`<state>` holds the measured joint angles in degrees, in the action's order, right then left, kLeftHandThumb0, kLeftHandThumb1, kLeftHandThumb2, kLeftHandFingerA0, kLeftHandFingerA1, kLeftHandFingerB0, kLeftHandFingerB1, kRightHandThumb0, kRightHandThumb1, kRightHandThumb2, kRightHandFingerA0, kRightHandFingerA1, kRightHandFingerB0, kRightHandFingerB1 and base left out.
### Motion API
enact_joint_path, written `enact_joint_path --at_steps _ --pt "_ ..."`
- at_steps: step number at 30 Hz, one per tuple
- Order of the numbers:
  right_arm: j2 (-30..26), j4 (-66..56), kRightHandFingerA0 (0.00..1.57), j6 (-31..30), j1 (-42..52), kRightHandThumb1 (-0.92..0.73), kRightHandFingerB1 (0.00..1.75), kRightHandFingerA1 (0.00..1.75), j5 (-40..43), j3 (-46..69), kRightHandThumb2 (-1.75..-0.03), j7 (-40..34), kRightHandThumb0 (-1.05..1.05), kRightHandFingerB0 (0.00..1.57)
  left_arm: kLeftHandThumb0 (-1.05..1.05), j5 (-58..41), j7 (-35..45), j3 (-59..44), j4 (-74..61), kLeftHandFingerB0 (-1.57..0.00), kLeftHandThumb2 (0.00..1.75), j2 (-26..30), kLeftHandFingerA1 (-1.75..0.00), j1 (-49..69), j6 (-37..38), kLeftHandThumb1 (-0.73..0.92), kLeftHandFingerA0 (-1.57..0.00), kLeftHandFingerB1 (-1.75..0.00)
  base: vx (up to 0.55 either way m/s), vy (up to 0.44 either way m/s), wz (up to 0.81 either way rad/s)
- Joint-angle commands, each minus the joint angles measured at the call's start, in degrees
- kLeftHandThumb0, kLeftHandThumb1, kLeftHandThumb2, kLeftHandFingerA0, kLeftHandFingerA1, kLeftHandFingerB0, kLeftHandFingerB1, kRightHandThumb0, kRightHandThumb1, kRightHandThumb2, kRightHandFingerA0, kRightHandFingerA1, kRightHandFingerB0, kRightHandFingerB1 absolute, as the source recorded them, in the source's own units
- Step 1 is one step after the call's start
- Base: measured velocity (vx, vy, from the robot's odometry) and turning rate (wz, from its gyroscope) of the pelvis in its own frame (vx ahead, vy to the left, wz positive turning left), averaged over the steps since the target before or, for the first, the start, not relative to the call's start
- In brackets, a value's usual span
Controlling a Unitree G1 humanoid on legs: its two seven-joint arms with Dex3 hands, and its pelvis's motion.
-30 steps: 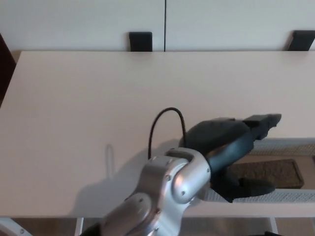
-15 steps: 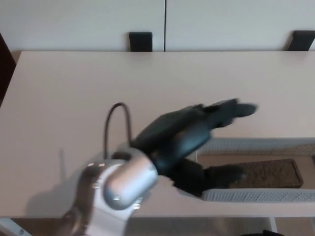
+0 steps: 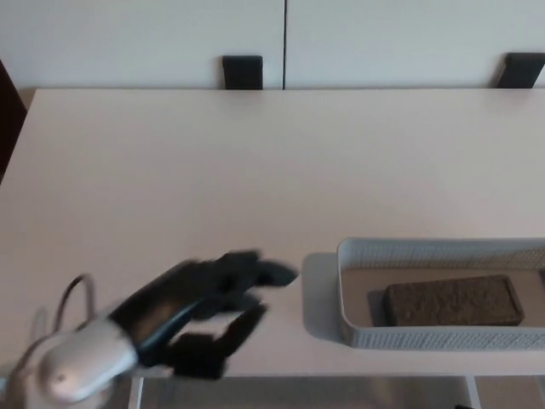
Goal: The robot walks towards a desk on which an eraser is kept on the left hand side and a container is kept on the right hand side. The robot picks up the eraser using its left hand and places it in the container.
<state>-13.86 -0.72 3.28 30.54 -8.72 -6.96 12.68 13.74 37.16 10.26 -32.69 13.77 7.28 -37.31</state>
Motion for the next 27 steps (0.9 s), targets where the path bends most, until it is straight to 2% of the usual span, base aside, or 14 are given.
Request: enact_joint_path --at_steps 1,2,8,9,11,12,13,15,16,18,19,24,25,27 --pt "-2.56 5.14 0.65 2.94 0.45 -0.53 0.41 0.43 -1.49 0.85 -0.56 -0.94 -0.41 0.54 -0.86 -75.40 55.34 -50.46 11.28 -0.29 1.22 7.49 -0.48 33.52 13.59 0.80 -0.23 -0.46 0.00 0.000 0.00" --pt "-2.55 5.01 0.65 2.76 0.50 -0.53 0.41 0.43 -1.55 0.82 -0.56 -0.95 -0.41 0.54 -1.03 -74.25 55.34 -50.18 11.29 -0.37 0.78 8.66 -0.40 35.02 13.35 0.92 -0.36 -0.33 0.00 0.000 0.00" --pt "-1.97 5.68 0.65 3.53 1.02 -0.53 0.42 0.43 -1.12 0.73 -0.56 -1.15 -0.40 0.54 -0.98 -70.76 55.34 -46.64 12.36 -0.38 0.74 14.72 -0.45 40.58 10.99 0.92 -0.48 -0.34 0.00 0.000 0.00" --pt "-1.98 5.97 0.65 4.20 1.06 -0.53 0.42 0.43 -1.16 0.69 -0.56 -1.26 -0.40 0.54 -0.98 -70.21 55.34 -46.38 12.46 -0.38 0.74 15.52 -0.45 40.71 10.40 0.92 -0.48 -0.34 0.00 0.000 0.00" --pt "-1.81 5.54 0.66 3.35 1.12 -0.53 0.41 0.43 -1.27 0.70 -0.56 -1.44 -0.41 0.54 -0.88 -70.29 55.34 -45.97 14.59 -0.32 1.19 13.75 -0.59 39.61 7.17 0.78 -0.51 -0.46 0.00 0.000 0.00" --pt "-1.77 5.50 0.66 3.21 1.06 -0.53 0.41 0.43 -1.22 0.73 -0.56 -1.43 -0.41 0.54 -0.86 -71.18 55.34 -44.91 15.23 -0.41 0.71 14.18 -0.47 39.19 6.13 0.92 -0.49 -0.38 0.00 0.000 0.00" --pt "-1.74 5.50 0.66 3.07 0.91 -0.53 0.41 0.43 -1.19 0.78 -0.57 -1.44 -0.41 0.55 -0.82 -72.67 55.34 -42.14 16.96 -0.43 0.68 14.88 -0.45 38.08 4.87 0.92 -0.49 -0.37 0.00 0.000 0.00" --pt "-1.77 5.64 0.66 3.33 0.69 -0.53 0.42 0.43 -1.20 0.80 -0.56 -1.47 -0.41 0.55 -0.81 -72.52 55.34 -39.32 19.19 -0.46 0.68 14.86 -0.44 36.60 6.01 0.92 -0.50 -0.36 0.00 0.000 0.00" --pt "-1.88 5.78 0.66 3.50 0.47 -0.53 0.41 0.43 -1.44 0.73 -0.57 -1.55 -0.41 0.55 -0.80 -69.03 55.34 -35.55 21.62 -0.29 1.17 17.14 -0.60 35.63 8.46 0.79 -0.51 -0.47 0.00 0.000 0.00" --pt "-2.02 5.52 0.66 3.47 0.46 -0.54 0.41 0.43 -1.72 0.68 -0.57 -1.67 -0.41 0.56 -0.83 -62.32 55.34 -32.54 24.53 -0.28 1.21 18.00 -0.66 34.39 16.78 0.81 -0.71 -0.44 0.00 0.000 0.00" --pt "-2.03 5.24 0.65 3.21 0.57 -0.53 0.41 0.43 -1.74 0.68 -0.56 -1.64 -0.41 0.55 -0.93 -59.18 55.34 -31.40 25.77 -0.38 0.69 18.56 -0.50 33.79 18.92 0.92 -0.68 -0.34 0.00 0.000 0.00" --pt "-1.90 5.46 0.65 3.20 0.58 -0.53 0.41 0.43 -1.25 0.94 -0.57 -1.45 -0.41 0.55 -0.87 -34.85 52.15 -28.71 31.94 -0.33 0.72 17.54 -0.43 29.32 28.45 0.85 -0.51 -0.33 0.00 0.000 0.00" --pt "-2.07 5.39 0.65 3.15 0.56 -0.53 0.41 0.43 -1.62 0.83 -0.56 -1.56 -0.41 0.55 -0.76 -30.54 47.58 -25.85 32.24 -0.24 1.12 18.26 -0.56 28.88 30.96 0.72 -0.46 -0.44 0.00 0.000 0.00" --pt "-2.01 5.51 0.65 3.34 0.35 -0.53 0.41 0.43 -1.70 0.71 -0.57 -1.59 -0.42 0.55 -0.77 -24.95 39.77 -22.41 33.59 -0.29 1.08 17.93 -0.54 28.24 34.13 0.70 -0.42 -0.45 0.00 0.000 0.00"
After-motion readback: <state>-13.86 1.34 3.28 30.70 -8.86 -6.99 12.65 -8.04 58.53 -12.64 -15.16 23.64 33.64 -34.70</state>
